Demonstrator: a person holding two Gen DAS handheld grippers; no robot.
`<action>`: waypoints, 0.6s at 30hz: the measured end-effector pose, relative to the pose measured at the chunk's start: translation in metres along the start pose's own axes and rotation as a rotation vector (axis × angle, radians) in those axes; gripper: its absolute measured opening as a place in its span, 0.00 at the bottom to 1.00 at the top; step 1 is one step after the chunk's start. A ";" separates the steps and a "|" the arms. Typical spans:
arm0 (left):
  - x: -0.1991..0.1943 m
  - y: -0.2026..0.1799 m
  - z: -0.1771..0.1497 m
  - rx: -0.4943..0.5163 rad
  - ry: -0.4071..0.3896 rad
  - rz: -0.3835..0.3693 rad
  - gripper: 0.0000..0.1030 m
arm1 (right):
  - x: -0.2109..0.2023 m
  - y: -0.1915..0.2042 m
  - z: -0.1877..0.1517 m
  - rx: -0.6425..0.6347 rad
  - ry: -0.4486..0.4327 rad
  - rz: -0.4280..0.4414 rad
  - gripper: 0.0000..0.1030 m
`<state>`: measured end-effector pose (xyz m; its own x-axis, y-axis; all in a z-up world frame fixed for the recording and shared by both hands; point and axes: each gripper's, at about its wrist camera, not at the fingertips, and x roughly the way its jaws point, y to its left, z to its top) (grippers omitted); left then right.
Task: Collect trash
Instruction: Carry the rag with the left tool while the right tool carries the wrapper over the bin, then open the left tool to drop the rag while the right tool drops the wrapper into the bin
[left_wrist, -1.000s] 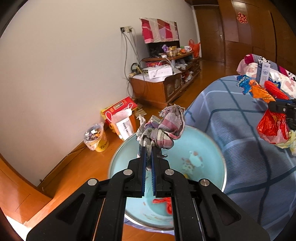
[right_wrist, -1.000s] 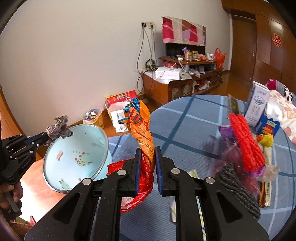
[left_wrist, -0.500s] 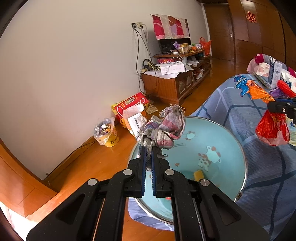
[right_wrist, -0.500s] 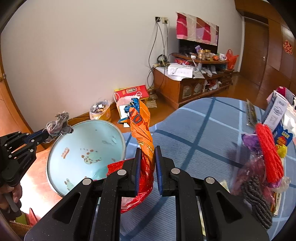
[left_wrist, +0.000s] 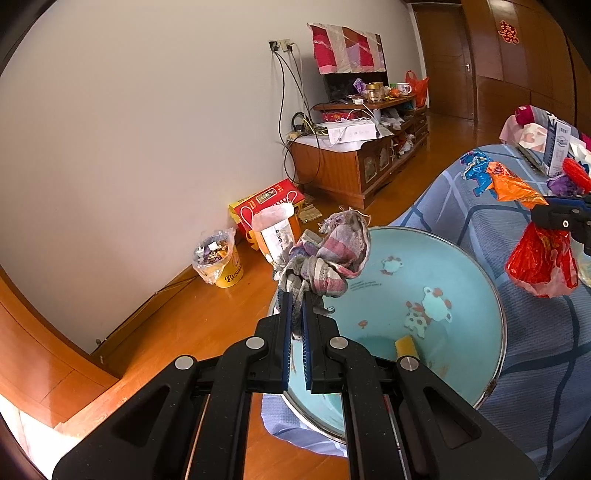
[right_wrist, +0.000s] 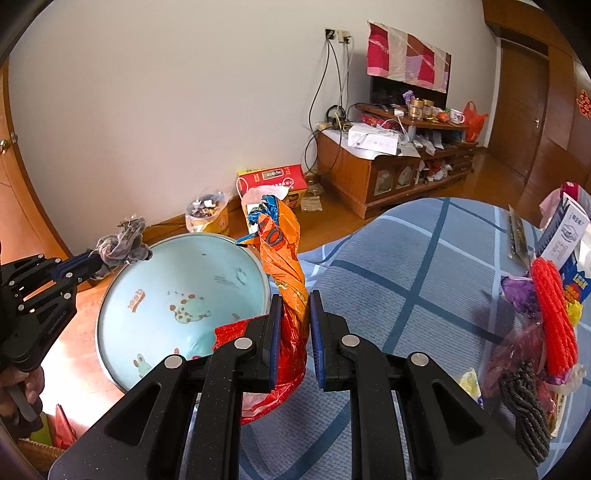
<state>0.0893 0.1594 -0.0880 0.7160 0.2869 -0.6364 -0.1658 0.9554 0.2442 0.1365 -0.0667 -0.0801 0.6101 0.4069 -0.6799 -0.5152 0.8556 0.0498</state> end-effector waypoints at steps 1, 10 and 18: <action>0.000 0.000 0.000 0.000 0.002 0.003 0.05 | 0.000 0.001 0.000 -0.001 0.001 0.001 0.15; 0.005 0.000 0.001 -0.012 0.009 0.004 0.05 | 0.004 0.009 0.003 -0.022 0.007 0.019 0.15; 0.004 0.001 0.000 -0.023 0.011 -0.020 0.11 | 0.006 0.020 0.003 -0.047 0.013 0.062 0.20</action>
<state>0.0915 0.1619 -0.0901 0.7122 0.2685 -0.6486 -0.1673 0.9622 0.2147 0.1317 -0.0461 -0.0809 0.5685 0.4540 -0.6861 -0.5796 0.8128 0.0577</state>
